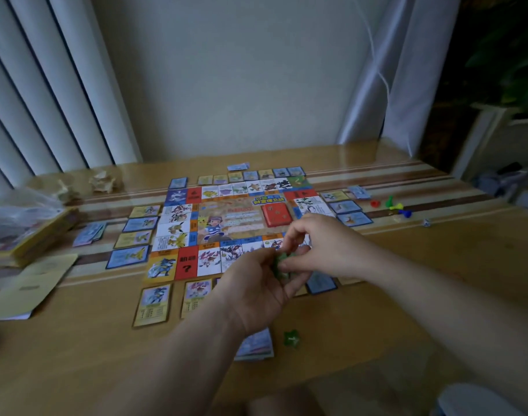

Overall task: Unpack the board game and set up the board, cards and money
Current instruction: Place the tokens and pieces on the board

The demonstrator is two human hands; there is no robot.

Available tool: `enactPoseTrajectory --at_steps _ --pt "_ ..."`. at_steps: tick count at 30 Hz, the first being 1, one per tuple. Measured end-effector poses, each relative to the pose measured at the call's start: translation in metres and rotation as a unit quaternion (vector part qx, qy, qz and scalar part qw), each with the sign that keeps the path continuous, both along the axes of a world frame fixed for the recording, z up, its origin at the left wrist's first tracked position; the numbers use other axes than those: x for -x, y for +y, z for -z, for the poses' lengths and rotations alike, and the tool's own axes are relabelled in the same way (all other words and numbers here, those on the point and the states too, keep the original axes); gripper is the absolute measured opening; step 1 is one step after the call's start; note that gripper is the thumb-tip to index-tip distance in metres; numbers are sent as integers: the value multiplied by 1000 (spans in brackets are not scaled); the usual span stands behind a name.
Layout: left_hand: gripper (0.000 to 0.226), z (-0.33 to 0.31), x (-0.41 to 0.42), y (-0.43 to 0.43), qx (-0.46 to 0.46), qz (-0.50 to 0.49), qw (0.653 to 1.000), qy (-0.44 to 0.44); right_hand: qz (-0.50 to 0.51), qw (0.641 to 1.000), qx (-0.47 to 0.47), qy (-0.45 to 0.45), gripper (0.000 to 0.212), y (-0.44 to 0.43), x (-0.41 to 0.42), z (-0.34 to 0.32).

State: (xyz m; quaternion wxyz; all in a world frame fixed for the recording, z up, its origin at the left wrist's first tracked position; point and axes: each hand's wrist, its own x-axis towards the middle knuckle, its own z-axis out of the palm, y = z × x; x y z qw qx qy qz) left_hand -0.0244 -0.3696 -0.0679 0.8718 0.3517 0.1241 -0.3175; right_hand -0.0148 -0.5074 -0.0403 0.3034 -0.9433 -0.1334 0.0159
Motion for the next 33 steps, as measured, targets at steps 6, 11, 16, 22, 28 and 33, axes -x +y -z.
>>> enactPoseTrajectory --at_steps 6,11,16,22,28,33 --pt "32 -9 -27 -20 -15 12 1000 -13 -16 993 -9 120 16 -28 -37 -13" --pt "28 -12 -50 -39 -41 47 998 -24 -27 982 30 182 25 -57 -70 -11" --pt "25 -12 -76 -64 -80 62 995 -20 3 982 14 187 27 -81 -88 -9" --pt "22 -14 -112 -97 -92 58 994 -22 113 972 -160 130 14 -127 -113 2" --pt "24 -15 -143 -120 -79 52 995 -33 295 953 -66 15 10 -204 -162 10" --pt "27 -5 -163 -130 -73 59 995 -45 351 936 -16 33 3 -232 -202 45"
